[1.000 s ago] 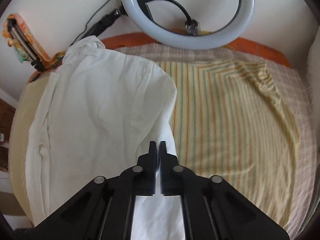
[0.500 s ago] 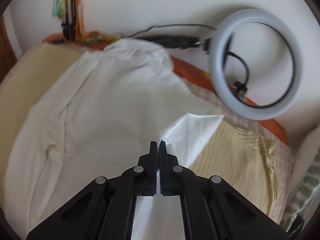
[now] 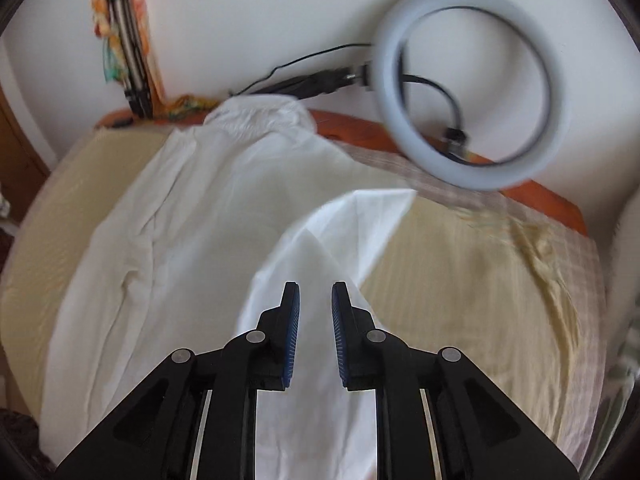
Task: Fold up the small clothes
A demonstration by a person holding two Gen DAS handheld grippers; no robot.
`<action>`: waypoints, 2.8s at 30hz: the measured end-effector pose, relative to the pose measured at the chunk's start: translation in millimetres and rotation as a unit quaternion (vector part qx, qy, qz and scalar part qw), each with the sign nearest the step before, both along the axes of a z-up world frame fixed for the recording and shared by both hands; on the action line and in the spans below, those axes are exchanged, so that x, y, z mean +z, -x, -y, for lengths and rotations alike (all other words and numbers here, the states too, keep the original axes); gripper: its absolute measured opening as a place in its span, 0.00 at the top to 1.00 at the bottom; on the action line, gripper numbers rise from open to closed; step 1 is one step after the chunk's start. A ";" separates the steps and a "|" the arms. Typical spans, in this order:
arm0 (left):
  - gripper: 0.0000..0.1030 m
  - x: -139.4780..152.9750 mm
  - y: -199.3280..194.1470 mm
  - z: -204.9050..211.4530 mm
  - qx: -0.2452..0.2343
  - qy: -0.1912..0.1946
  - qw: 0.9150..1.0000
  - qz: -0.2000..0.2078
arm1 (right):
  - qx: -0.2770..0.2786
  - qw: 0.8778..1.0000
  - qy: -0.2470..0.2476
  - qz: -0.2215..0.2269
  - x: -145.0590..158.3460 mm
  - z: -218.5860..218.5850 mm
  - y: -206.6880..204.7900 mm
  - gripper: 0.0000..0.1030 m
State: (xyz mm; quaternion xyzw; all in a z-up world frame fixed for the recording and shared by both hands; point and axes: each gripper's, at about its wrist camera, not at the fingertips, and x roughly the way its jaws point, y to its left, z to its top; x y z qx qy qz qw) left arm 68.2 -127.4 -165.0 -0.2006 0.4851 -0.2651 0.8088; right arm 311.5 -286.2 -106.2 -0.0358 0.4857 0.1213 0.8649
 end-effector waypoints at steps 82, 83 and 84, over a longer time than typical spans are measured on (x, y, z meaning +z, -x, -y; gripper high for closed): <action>1.00 26.9 28.0 5.7 0.050 0.041 0.997 0.038 | -0.006 1.000 0.019 0.005 -19.1 -50.2 31.1 0.97; 1.00 26.8 29.1 2.1 0.052 0.043 0.997 0.036 | -0.002 1.000 0.025 0.002 -20.5 -60.2 29.6 0.97; 1.00 26.6 30.2 -2.2 0.056 0.045 0.997 0.035 | 0.002 1.000 0.027 -0.001 -22.2 -66.1 28.3 0.97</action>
